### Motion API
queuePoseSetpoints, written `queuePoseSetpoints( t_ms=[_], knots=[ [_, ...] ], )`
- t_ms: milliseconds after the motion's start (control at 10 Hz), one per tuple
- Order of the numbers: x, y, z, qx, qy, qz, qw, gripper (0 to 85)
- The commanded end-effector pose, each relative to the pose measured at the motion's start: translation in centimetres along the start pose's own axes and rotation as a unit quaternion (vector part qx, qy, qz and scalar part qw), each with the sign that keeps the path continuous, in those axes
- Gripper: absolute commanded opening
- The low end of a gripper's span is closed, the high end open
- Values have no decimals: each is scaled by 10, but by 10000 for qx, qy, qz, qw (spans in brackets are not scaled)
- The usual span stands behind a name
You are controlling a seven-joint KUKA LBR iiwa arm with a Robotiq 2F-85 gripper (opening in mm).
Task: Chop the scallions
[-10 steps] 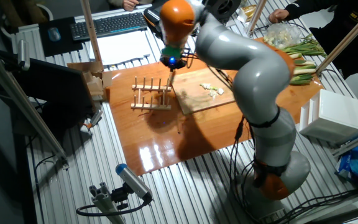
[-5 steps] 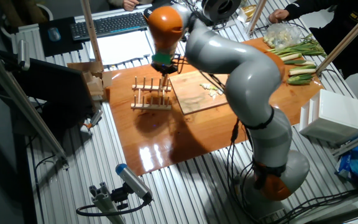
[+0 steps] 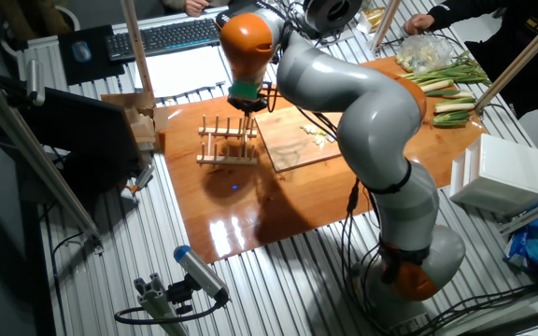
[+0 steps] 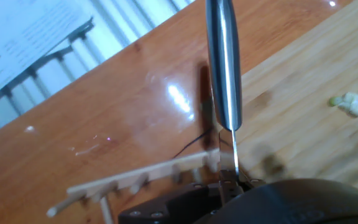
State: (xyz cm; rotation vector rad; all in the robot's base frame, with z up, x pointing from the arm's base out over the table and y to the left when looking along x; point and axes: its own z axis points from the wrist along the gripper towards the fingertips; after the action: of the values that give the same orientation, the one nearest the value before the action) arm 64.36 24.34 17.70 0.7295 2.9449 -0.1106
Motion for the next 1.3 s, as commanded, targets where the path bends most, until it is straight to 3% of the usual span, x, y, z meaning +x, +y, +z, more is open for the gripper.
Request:
queuePoseSetpoints(
  t_ms=[0, 300, 700, 1200],
  knots=[
    [1, 0, 3, 11, 3, -43, 10000, 0],
    [4, -2, 16, -11, -38, -127, 9999, 0],
    [8, -7, 39, -236, -43, -146, 9996, 0],
    [12, -8, 60, -281, -115, -182, 9994, 0]
  ],
)
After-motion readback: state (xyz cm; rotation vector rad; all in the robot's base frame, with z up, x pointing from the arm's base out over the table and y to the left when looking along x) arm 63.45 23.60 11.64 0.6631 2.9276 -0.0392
